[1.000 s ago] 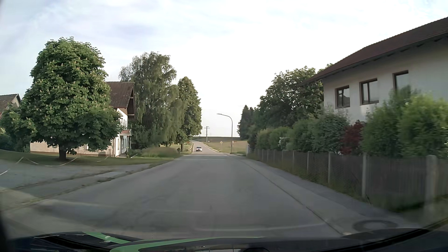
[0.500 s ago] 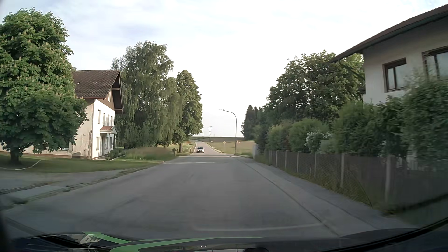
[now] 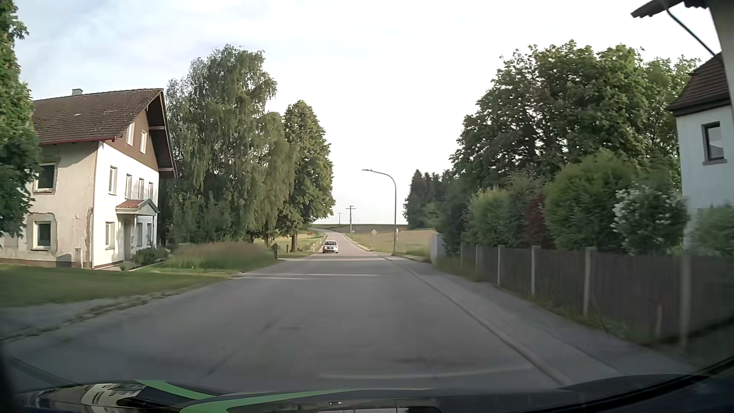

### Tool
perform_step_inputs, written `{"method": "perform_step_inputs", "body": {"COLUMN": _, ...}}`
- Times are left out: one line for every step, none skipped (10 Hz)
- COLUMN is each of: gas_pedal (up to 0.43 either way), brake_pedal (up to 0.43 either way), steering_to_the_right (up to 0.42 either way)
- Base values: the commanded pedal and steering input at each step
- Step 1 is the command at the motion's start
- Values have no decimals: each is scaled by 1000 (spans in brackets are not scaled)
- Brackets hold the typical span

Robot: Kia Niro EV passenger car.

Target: Follow the waypoints while adhering to traffic rules and regulations

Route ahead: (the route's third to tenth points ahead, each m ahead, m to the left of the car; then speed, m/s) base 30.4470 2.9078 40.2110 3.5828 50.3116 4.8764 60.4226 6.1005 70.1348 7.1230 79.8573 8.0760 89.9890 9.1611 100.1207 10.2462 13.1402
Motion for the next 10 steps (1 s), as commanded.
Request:
{"method": "perform_step_inputs", "body": {"gas_pedal": 87, "brake_pedal": 0, "steering_to_the_right": -8}}
{"method": "perform_step_inputs", "body": {"gas_pedal": 87, "brake_pedal": 0, "steering_to_the_right": -8}}
{"method": "perform_step_inputs", "body": {"gas_pedal": 87, "brake_pedal": 0, "steering_to_the_right": -9}}
{"method": "perform_step_inputs", "body": {"gas_pedal": 87, "brake_pedal": 0, "steering_to_the_right": -9}}
{"method": "perform_step_inputs", "body": {"gas_pedal": 87, "brake_pedal": 0, "steering_to_the_right": -9}}
{"method": "perform_step_inputs", "body": {"gas_pedal": 87, "brake_pedal": 0, "steering_to_the_right": -11}}
{"method": "perform_step_inputs", "body": {"gas_pedal": 87, "brake_pedal": 0, "steering_to_the_right": -12}}
{"method": "perform_step_inputs", "body": {"gas_pedal": 87, "brake_pedal": 0, "steering_to_the_right": -13}}
{"method": "perform_step_inputs", "body": {"gas_pedal": 87, "brake_pedal": 0, "steering_to_the_right": -15}}
{"method": "perform_step_inputs", "body": {"gas_pedal": 87, "brake_pedal": 0, "steering_to_the_right": -15}}
